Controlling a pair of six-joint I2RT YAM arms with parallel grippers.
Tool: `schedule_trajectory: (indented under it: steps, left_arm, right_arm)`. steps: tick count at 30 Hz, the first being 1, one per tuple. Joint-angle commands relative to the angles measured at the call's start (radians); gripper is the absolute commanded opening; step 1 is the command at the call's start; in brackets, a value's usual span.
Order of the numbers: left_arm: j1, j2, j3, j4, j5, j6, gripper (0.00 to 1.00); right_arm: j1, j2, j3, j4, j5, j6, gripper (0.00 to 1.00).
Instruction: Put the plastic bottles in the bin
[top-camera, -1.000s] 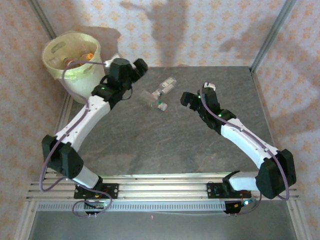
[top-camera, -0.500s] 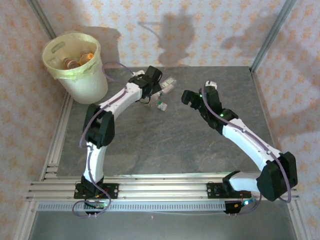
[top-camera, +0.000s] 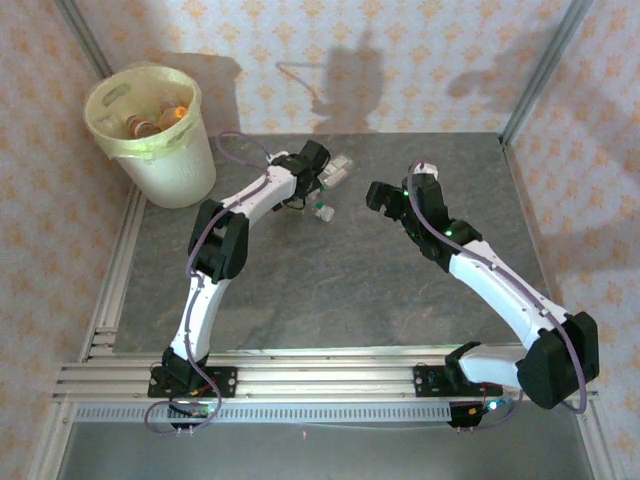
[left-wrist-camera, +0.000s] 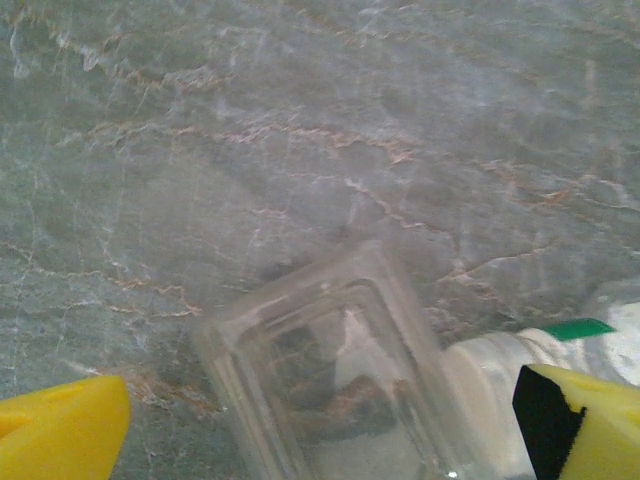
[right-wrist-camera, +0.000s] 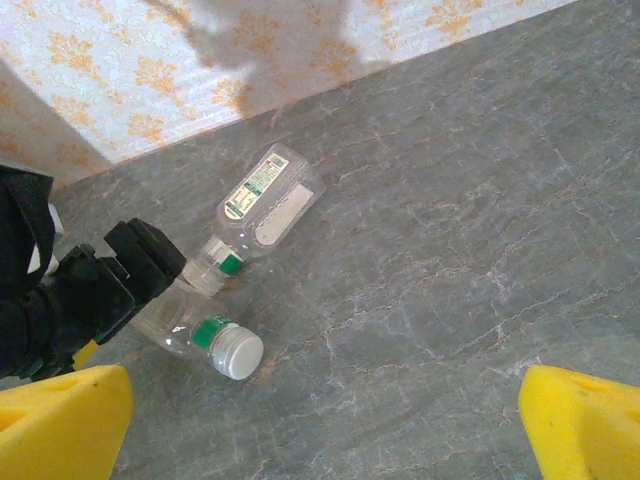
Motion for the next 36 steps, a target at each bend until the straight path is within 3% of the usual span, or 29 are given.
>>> schedule_trajectory:
  steps: [1, 17, 22, 30, 36]
  left_arm:
    - [0.025, -0.012, -0.066, 0.023, 0.030, -0.040, 1.00]
    - [0.047, -0.120, -0.273, 0.195, 0.115, 0.029, 0.92]
    - [0.046, -0.146, -0.313, 0.247, 0.154, 0.046, 0.85]
    - [0.044, -0.224, -0.356, 0.277, 0.129, 0.112, 0.74]
    - [0.046, -0.306, -0.453, 0.403, 0.137, 0.178, 0.71]
  right_arm:
    - [-0.005, -0.017, -0.005, -0.017, 0.017, -0.016, 0.99]
    - [-0.005, -0.023, -0.014, -0.004, 0.021, -0.003, 0.99]
    - [-0.006, -0.022, -0.014, -0.002, 0.021, -0.001, 0.99]
    - [-0.005, -0.018, -0.018, 0.002, 0.021, 0.001, 0.99]
    - [-0.005, -0.015, -0.017, 0.004, 0.022, 0.003, 0.99]
